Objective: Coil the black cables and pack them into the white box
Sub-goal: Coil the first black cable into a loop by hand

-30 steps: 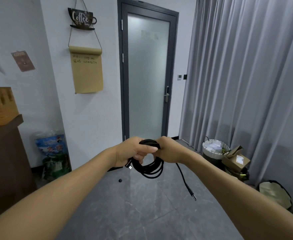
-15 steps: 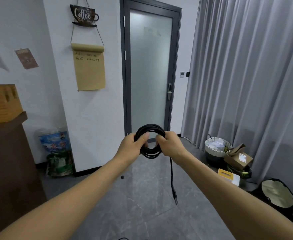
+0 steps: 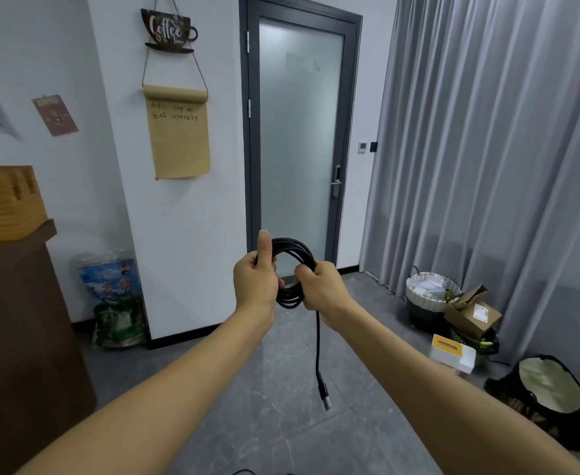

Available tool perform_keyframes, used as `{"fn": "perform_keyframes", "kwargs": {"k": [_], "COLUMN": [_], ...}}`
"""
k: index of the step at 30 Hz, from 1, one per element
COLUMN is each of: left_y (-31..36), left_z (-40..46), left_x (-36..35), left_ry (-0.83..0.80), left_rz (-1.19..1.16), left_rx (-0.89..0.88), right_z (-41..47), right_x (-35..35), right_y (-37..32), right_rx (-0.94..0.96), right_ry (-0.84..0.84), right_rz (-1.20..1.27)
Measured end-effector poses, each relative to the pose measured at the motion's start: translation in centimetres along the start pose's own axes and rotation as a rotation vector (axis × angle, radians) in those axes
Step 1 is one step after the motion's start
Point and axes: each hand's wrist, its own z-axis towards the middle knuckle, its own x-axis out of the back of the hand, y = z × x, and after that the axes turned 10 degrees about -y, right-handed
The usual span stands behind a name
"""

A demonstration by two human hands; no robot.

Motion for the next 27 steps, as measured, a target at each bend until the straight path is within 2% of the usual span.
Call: {"fn": "perform_keyframes", "kwargs": {"k": [3,6,9,13,16,21,24,27], "left_y": [0.4,0.9,0.8,0.7,0.9,1.9,2.0,1.9], "left_z": [0.5,1.2,1.9,1.4,0.6,0.0,-0.2,-0.3], "left_x": [0.2,0.9,2.2,3.0,2.6,2.1,2.2,2.1], "left_ry": [0.014,-0.011,-0.044,-0.188,-0.329,-0.512,-0.544,-0.503], "left_rz": [0.116,0.311,0.466,0.511,0.515,0.456,0.416,0.354], "left_rx": [0.002,-0.017,-0.026,0.001,-0.04,-0.113,-0.152,-0.168], "right_z": [-0.1,-0.1,-0.2,-0.1,0.2,0.7,0.6,0.3], "right_x": [-0.2,0.5,1.9,3.8,4.5,4.3,3.7,3.3], "right_y": [0.1,0.0,-0.5,-2.3,-3.2,-3.0,-2.4,-2.2], "right_rx": [-0.034,-0.022,0.103,0.308,0.355,0.344,0.322,0.32], "right_ry": [-0.057,-0.131,-0.077,-0.018,0.012,0.002,-0.043,-0.121], "right_rz": [0.059,-0.11,-0.267,-0.383,-0.303,-0.001,0.094,0.07]}}
